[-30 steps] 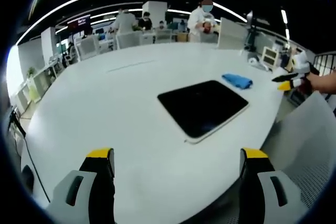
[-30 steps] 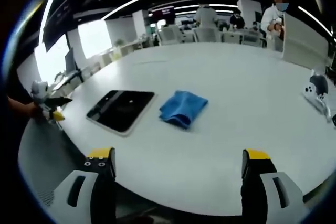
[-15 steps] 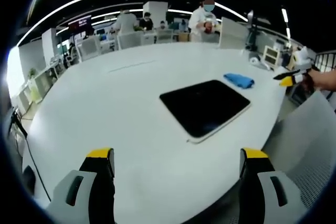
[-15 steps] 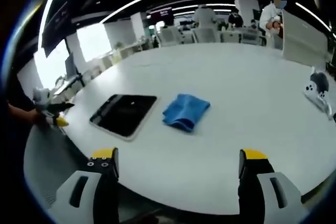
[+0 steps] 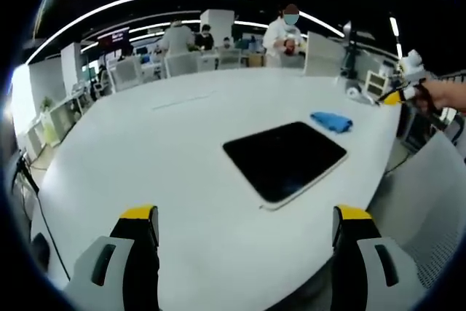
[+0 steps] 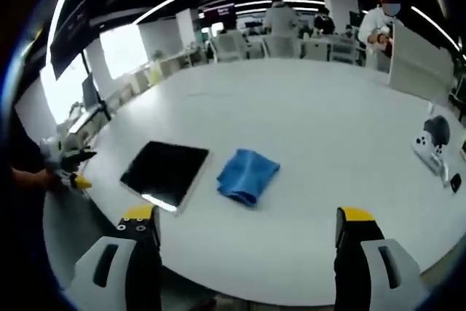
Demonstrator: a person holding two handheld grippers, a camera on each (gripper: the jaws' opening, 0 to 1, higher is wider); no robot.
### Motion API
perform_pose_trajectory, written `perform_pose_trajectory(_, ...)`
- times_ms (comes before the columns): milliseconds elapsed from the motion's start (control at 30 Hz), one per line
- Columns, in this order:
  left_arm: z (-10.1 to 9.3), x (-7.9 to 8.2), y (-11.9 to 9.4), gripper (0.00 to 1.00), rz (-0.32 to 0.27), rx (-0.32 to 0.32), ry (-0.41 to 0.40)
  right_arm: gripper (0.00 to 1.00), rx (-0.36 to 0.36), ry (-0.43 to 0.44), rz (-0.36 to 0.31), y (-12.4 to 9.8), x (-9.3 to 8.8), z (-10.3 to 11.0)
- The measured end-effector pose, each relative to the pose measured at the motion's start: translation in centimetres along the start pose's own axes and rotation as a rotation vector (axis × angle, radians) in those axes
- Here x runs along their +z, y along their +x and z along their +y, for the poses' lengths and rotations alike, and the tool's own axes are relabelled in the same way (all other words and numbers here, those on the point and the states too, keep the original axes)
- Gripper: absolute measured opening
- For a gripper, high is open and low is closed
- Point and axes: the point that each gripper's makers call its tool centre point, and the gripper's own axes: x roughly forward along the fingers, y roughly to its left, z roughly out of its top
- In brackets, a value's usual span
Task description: Wipe the mirror surface with the cleaning cloth until all visible marks leave the cleaned area.
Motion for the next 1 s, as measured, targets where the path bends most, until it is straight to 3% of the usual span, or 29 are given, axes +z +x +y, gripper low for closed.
perform_pose_trajectory(133, 0.3, -0.5, 0.0, 1.00, 0.015, 0.006, -0.016, 1.00, 0.026, 0.083, -0.003, -0.3, 1.9, 0.7)
perform_pose_trajectory(200, 0.4, -0.4, 0.0, 1.00, 0.010, 0.009, -0.021, 1.00, 0.008, 0.071, -0.005, -0.1, 2.6, 0.4)
perform_pose_trajectory(367, 0.1, -0.6, 0.2, 1.00, 0.026, 0.002, 0.005, 0.98, 0.020, 0.094, 0.030, 0.4, 2.4, 0.9)
perform_pose_trajectory(433, 0.1, -0.7, 0.2, 1.00, 0.030, -0.002, 0.003, 0.92, 0.027, 0.116, 0.082, 0.9, 1.8, 1.1)
perform_pose_trajectory(533, -0.1, -0.6, 0.2, 1.00, 0.026, -0.011, 0.001, 0.93, 0.033, 0.146, 0.108, 1.3, 2.2, 1.7)
perform_pose_trajectory(633, -0.2, -0.8, 0.3, 1.00, 0.032, -0.018, -0.004, 0.94, 0.018, 0.113, 0.137, 2.2, 3.0, 1.6)
perform_pose_trajectory(700, -0.3, -1.1, 0.4, 1.00, 0.046, -0.024, -0.002, 0.91, 0.000, 0.074, 0.213, 2.5, 2.4, 1.5)
perform_pose_trajectory(867, -0.2, -1.1, 0.3, 1.00, 0.042, -0.024, -0.013, 0.90, 0.046, 0.203, 0.228, 4.8, 4.0, 2.4)
perform_pose_trajectory(1000, -0.3, -1.4, 0.4, 1.00, 0.063, -0.028, 0.007, 0.81, 0.052, 0.202, 0.226, 6.4, 5.3, 2.5)
